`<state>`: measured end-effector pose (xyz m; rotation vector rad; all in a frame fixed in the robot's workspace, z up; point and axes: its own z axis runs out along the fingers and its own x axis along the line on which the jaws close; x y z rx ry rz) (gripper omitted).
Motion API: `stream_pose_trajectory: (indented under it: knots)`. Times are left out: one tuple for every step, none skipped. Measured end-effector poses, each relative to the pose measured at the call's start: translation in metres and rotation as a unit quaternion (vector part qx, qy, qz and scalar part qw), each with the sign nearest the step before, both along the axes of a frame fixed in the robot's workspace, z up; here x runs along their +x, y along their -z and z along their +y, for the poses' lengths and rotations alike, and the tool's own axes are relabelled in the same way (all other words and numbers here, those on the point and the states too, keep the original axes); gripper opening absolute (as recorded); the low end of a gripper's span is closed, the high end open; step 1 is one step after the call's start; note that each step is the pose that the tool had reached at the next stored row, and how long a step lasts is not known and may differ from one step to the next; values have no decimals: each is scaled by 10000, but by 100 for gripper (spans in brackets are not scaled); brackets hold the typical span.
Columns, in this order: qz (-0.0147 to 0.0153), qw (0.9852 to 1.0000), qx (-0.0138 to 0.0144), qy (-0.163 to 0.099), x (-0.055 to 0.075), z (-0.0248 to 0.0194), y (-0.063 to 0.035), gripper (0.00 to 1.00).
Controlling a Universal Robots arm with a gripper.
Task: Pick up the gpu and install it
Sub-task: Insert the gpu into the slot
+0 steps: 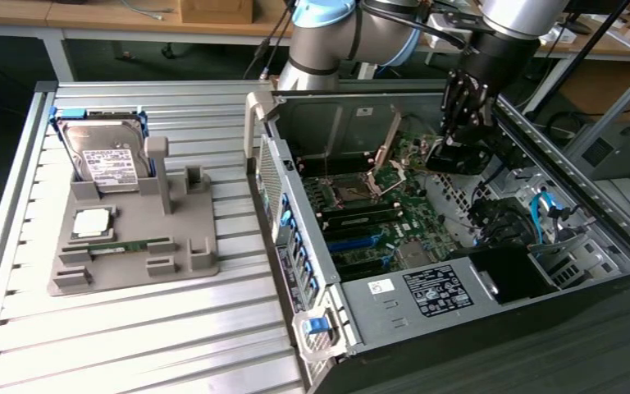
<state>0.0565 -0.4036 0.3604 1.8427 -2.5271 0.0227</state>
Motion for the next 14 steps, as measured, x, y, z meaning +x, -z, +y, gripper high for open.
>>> stream_pose_trajectory:
  knots:
    - [0,10000,0,-10,0,0,0,27]
    - [0,10000,0,-21,0,0,0,27]
    - [0,10000,0,-31,0,0,0,27]
    - [0,10000,0,-43,0,0,0,27]
    - [0,10000,0,-55,0,0,1,27]
    - [0,10000,1,-65,0,0,1,27]
    - [0,10000,1,-77,0,0,1,27]
    - [0,10000,1,-89,0,0,2,27]
    - [0,9999,1,-102,0,0,2,27]
    - [0,9999,0,-113,0,0,2,27]
    - [0,9999,0,-123,0,0,2,27]
    - [0,9999,0,-135,0,0,2,27]
    - [0,9999,0,-145,0,0,2,27]
    - [0,9999,0,-157,0,0,2,27]
